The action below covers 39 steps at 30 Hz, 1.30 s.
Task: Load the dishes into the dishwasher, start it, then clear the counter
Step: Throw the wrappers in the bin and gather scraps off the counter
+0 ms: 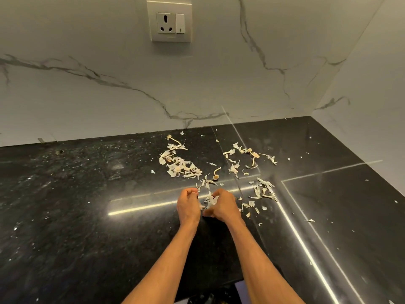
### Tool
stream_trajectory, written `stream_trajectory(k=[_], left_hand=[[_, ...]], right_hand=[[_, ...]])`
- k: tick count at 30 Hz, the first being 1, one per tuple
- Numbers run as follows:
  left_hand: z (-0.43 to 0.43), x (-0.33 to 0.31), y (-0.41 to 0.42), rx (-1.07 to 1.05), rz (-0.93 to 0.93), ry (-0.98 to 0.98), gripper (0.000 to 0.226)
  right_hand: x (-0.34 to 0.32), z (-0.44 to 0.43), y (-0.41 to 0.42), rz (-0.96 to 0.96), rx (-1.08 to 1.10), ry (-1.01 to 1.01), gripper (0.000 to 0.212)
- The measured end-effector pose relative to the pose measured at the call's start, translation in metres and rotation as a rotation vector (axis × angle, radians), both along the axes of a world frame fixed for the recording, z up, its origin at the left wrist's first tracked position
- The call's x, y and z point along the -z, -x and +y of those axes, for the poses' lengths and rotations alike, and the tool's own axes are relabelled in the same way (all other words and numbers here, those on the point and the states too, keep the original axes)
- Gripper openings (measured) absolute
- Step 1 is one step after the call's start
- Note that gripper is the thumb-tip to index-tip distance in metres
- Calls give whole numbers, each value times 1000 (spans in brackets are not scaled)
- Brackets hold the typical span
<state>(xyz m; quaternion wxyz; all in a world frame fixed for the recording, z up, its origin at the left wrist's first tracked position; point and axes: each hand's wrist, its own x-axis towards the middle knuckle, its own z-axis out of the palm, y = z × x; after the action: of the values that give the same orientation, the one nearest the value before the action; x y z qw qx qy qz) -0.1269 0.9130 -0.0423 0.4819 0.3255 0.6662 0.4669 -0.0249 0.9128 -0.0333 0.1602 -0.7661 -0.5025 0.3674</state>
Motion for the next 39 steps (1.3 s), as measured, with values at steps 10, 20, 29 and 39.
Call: stream_trajectory(k=[10, 20, 29, 39], left_hand=[[13, -4, 9, -153, -59, -36, 29], [14, -8, 14, -188, -383, 87, 24], [14, -21, -26, -62, -947, 158, 40], [31, -22, -67, -96, -1017, 218, 29]], right_hand=[[-7, 13, 18, -112, -131, -95, 22], [-11, 27, 10, 279, 18, 39, 19], [-57, 30, 1, 41, -281, -59, 7], [-56, 27, -148, 153, 249, -136, 30]])
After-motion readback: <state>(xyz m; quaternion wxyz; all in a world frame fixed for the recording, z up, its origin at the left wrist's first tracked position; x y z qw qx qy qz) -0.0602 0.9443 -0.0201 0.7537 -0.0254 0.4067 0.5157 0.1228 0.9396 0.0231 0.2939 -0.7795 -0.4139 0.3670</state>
